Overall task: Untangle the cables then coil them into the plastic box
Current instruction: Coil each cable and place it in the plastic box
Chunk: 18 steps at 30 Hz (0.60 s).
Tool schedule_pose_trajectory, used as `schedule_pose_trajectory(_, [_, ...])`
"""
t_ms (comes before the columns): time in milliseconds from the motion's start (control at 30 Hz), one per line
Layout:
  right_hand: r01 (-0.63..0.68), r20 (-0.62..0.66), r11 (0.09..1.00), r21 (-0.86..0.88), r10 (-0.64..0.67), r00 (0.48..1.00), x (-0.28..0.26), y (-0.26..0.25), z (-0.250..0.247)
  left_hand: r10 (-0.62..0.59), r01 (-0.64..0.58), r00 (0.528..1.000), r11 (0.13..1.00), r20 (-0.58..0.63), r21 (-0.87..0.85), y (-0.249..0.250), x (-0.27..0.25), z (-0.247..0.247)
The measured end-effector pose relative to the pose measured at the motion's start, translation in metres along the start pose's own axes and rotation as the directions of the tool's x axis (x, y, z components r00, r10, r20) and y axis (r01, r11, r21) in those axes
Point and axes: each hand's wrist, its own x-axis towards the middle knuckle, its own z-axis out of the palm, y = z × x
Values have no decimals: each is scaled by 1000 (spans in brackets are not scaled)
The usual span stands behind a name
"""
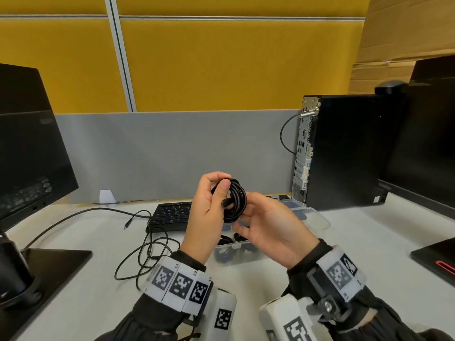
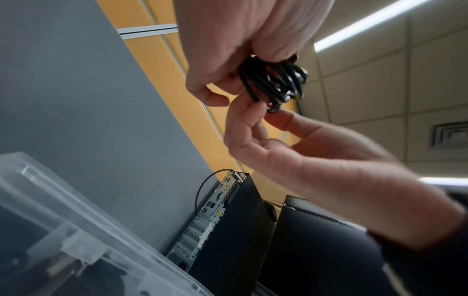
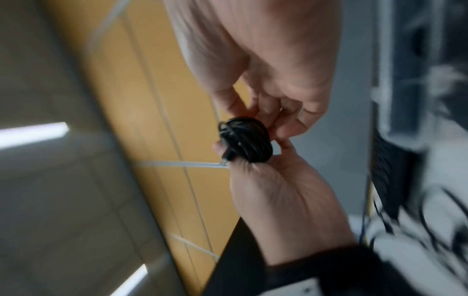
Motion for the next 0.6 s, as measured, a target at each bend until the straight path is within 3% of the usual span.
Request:
schedule_pose_trajectory(100, [162,7,962,-221,-165,986,-5,-2,3,37,-34,999,996,-30,88,0,0,0])
schedule_pose_trajectory(267, [294,121,840,-456,-268,956,-8,4,6,-17,24,997,996,-72,85,0,1,2])
schedule_pose_trajectory(467, [380,173,810,-446,-339,925,-4,2,1,-231,227,972,967,-28,-119,-1,2,2])
schedule_pose_trajectory(600, [463,154,713,-527,-455,877,-1,0,0,-391,419,908,842,151,-341,1,4,-3])
